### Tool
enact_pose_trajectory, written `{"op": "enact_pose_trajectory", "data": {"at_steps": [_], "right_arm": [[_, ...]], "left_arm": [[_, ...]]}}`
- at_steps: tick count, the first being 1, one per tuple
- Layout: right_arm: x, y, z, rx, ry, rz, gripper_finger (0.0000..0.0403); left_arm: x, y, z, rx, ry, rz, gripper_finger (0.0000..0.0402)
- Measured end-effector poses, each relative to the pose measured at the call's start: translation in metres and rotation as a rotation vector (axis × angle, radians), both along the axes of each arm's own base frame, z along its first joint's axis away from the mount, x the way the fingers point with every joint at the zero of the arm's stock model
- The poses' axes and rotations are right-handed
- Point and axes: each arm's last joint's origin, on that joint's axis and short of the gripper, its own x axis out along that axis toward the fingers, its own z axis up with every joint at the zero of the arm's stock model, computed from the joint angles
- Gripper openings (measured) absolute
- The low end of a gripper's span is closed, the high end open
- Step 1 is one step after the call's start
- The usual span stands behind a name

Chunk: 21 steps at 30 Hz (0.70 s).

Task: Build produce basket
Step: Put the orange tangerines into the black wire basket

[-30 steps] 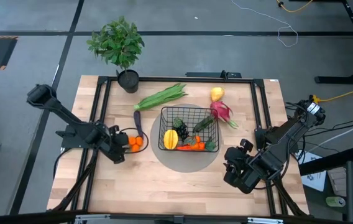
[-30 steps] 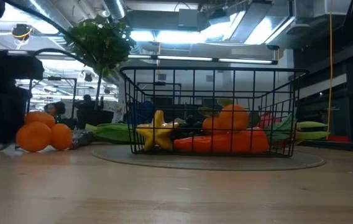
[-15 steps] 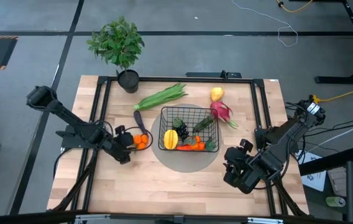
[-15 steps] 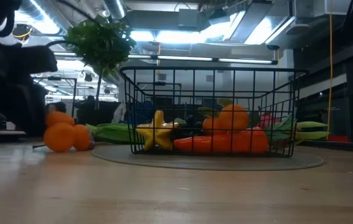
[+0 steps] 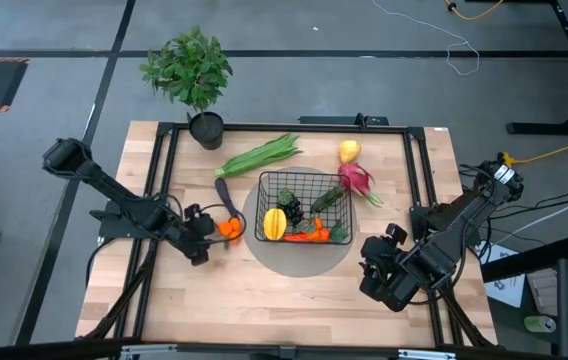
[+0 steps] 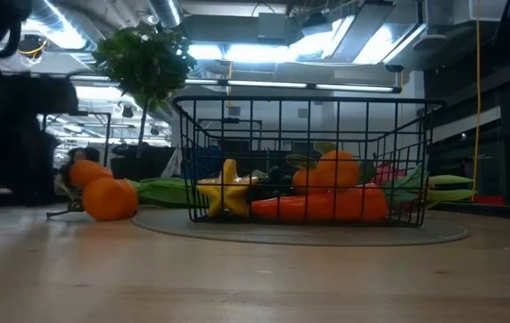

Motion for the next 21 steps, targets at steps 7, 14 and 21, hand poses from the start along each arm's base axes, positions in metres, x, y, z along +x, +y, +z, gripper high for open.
{"op": "enact_pose_trajectory", "data": {"at_steps": [7,14,21], "right_arm": [[0.000,0.000,0.000,0.001,-0.001,0.000,0.0204],[0.000,0.000,0.000,0.001,-0.001,0.000,0.0204],[0.000,0.000,0.000,0.001,-0.001,0.000,0.0204]], "left_arm": [[0.000,0.000,-0.002,-0.053,0.018,0.044,0.0162],[0.008,0.005,-0.004,-0.001,-0.014,0.055,0.0162],[0.026,0.006,-0.012,0.037,-0.055,0.024,0.0162]]}}
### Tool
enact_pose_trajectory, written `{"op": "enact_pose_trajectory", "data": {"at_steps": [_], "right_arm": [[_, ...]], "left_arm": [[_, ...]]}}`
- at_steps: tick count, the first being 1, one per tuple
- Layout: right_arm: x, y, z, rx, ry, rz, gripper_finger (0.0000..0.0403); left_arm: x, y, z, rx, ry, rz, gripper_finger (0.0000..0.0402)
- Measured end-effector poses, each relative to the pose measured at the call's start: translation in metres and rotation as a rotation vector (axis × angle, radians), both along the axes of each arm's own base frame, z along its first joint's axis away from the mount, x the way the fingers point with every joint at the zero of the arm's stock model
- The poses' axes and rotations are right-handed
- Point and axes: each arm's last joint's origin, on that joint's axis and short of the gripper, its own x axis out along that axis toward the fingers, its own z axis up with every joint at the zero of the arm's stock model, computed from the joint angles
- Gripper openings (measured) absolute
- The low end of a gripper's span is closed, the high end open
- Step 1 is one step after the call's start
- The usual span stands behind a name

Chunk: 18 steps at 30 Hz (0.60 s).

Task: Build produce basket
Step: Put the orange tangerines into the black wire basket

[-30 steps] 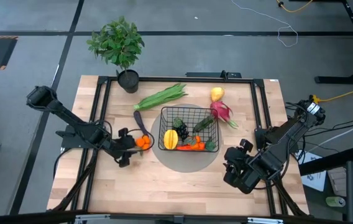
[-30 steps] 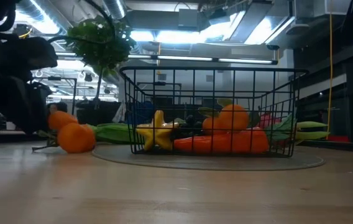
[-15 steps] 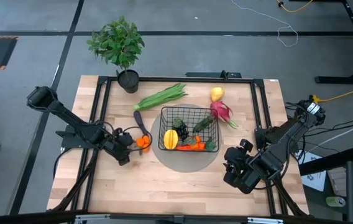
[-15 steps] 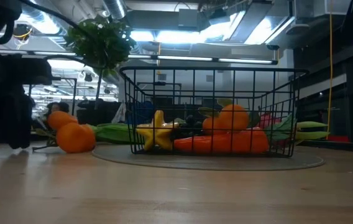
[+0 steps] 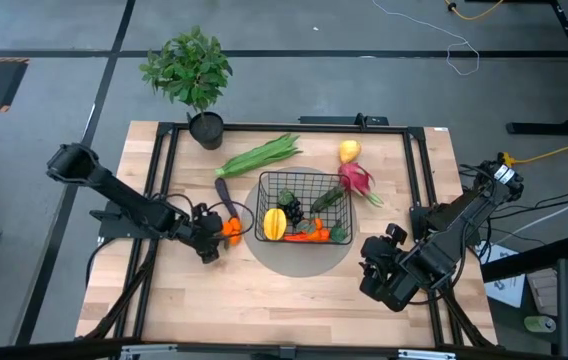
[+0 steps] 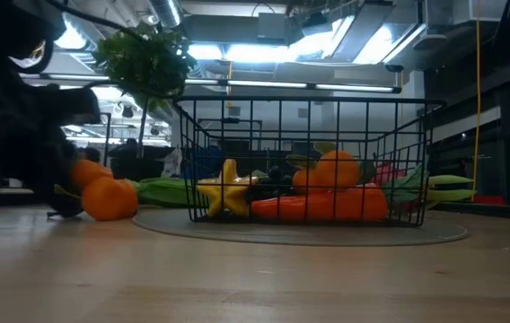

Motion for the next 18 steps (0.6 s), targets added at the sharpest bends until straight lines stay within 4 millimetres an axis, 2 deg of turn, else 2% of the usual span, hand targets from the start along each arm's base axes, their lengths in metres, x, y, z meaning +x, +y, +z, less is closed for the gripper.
{"op": "enact_pose_trajectory", "data": {"at_steps": [5,8,11,14,18], "right_arm": [[0.000,0.000,0.000,0.000,0.000,0.000,0.0204],[0.000,0.000,0.000,0.001,-0.001,0.000,0.0204],[0.000,0.000,0.000,-0.001,-0.003,0.000,0.0204],[0.000,0.000,0.000,-0.004,-0.006,-0.001,0.0204],[0.000,0.000,0.000,-0.001,-0.005,-0.002,0.0204]], "left_arm": [[0.007,0.003,-0.005,0.009,-0.011,0.027,0.0162],[0.008,0.005,-0.009,-0.005,0.002,0.073,0.0147],[0.009,0.005,-0.013,0.006,0.000,0.119,0.0099],[0.009,0.006,-0.013,0.044,-0.040,0.193,0.0026],[0.006,0.005,-0.008,0.061,-0.133,0.326,0.0005]]}}
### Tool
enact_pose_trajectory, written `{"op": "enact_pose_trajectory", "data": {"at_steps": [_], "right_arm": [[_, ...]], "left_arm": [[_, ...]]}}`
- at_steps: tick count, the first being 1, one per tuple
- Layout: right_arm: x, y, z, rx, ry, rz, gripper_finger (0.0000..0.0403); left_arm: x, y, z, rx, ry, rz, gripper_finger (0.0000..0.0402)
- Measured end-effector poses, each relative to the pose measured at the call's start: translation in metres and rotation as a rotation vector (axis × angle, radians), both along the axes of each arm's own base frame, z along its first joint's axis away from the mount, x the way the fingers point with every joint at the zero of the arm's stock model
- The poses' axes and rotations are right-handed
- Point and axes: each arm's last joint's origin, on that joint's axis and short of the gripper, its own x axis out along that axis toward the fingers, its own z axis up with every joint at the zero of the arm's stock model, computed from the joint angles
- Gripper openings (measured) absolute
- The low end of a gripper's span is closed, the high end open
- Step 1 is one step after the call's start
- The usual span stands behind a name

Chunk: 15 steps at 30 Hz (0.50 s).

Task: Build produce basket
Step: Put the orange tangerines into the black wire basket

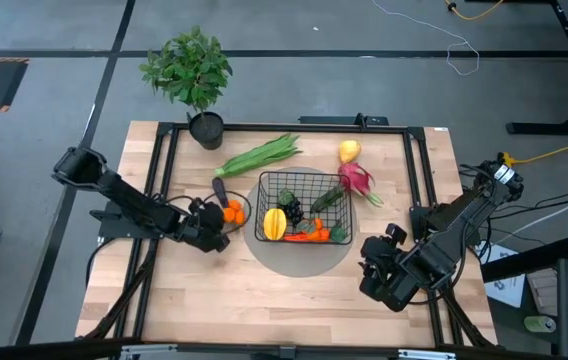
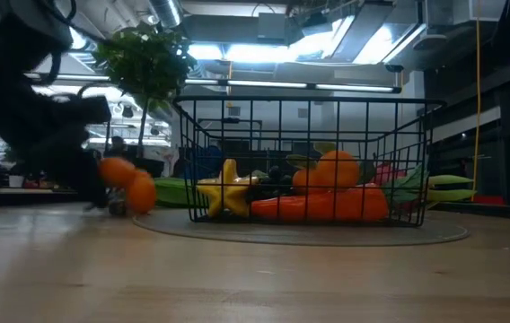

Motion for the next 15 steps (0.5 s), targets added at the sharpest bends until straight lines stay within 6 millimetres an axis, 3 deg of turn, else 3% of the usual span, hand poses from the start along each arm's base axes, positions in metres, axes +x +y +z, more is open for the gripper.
{"op": "enact_pose_trajectory", "data": {"at_steps": [6,15], "right_arm": [[0.000,0.001,0.000,0.018,0.001,0.001,0.0204],[0.002,0.002,0.000,0.030,-0.010,0.001,0.0204]], "left_arm": [[0.008,-0.013,0.037,0.066,-0.121,-0.025,0.0002],[0.032,-0.034,0.136,0.393,-0.253,-0.103,0.0001]]}}
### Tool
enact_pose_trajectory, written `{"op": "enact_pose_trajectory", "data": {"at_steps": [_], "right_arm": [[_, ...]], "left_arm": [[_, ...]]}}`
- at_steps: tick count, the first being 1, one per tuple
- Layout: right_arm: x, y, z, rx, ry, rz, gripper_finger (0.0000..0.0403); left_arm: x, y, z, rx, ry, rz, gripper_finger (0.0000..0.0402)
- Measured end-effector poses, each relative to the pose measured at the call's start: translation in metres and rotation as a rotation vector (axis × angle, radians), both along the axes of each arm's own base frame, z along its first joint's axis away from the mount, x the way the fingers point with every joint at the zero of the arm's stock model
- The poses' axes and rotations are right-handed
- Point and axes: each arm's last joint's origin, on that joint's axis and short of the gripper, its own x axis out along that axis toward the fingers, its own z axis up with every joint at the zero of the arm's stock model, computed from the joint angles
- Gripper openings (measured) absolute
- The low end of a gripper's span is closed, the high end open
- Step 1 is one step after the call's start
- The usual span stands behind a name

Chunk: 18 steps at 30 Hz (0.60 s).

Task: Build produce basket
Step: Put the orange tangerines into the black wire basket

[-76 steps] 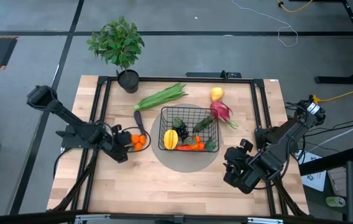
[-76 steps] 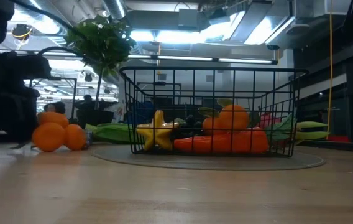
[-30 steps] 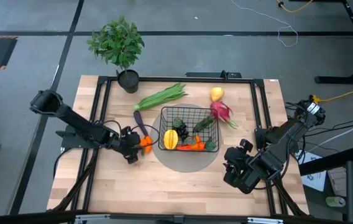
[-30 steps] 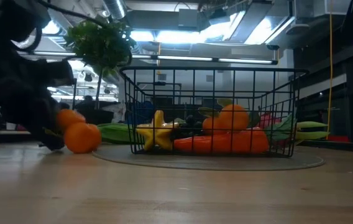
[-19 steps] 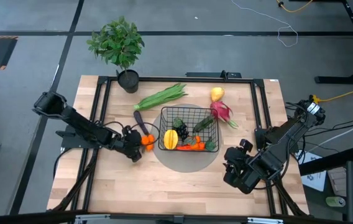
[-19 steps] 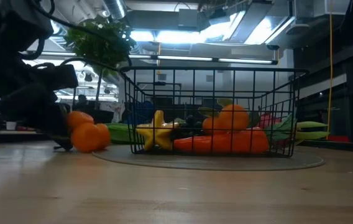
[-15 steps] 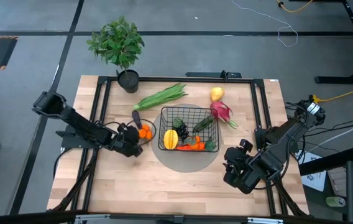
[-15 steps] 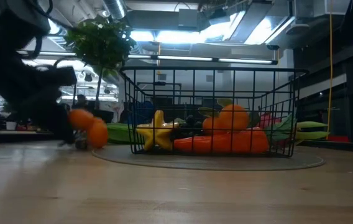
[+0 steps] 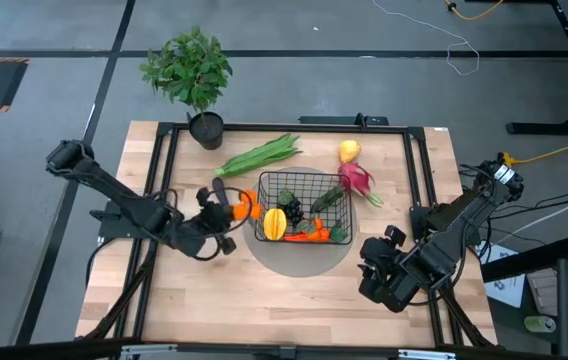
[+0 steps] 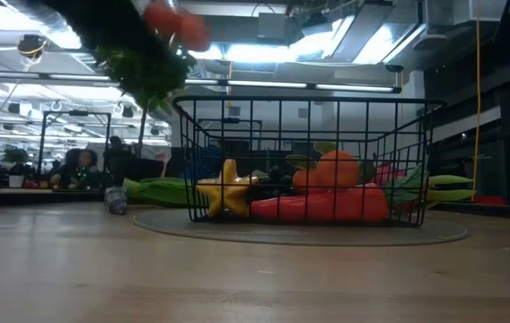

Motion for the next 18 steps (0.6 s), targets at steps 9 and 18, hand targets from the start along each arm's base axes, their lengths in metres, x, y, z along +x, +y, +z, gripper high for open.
{"op": "enact_pose_trajectory", "data": {"at_steps": [9,18], "right_arm": [[0.000,0.000,0.000,0.000,0.000,0.000,0.0204],[0.000,0.000,0.000,0.001,-0.013,-0.024,0.0204]], "left_arm": [[0.042,0.027,0.052,0.057,0.044,-0.114,0.0007],[0.059,0.067,0.059,-0.034,0.032,-0.160,0.0111]]}}
